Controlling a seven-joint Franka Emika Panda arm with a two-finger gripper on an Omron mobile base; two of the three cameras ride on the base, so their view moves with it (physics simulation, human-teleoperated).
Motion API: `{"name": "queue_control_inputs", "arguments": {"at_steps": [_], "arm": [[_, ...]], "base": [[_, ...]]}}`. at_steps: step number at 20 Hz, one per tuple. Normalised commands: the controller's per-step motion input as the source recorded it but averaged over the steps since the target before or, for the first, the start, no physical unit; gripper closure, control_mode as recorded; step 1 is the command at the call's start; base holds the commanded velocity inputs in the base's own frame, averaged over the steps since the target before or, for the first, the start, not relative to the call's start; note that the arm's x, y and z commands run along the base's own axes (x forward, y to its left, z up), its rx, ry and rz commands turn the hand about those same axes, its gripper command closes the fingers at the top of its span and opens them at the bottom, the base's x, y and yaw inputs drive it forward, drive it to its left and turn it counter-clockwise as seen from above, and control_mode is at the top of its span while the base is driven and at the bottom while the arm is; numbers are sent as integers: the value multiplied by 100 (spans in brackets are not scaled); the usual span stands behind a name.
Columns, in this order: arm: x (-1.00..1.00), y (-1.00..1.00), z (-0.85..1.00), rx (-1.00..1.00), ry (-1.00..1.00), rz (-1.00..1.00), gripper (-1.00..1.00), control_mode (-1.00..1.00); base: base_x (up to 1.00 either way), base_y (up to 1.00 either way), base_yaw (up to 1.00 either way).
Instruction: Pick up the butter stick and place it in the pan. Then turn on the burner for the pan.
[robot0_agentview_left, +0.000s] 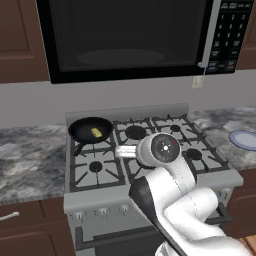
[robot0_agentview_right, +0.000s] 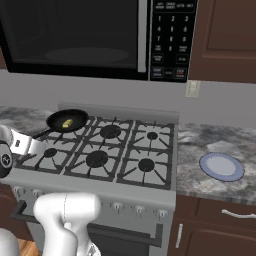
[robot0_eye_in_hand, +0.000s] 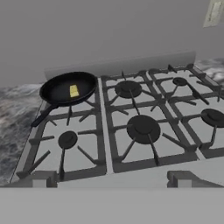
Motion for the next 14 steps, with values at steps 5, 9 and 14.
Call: {"name": "queue_control_inputs", "arguments": {"at_steps": [5,9,14], "arm": [[-26,0,-52,0,-12,5,-100,-100],[-22,0,-56,0,-12,5,-100,-100],[-6,0,-69,0,-21,4,-100,-100]], "base": [[0,0,0],[0,0,0],[0,0,0]]}}
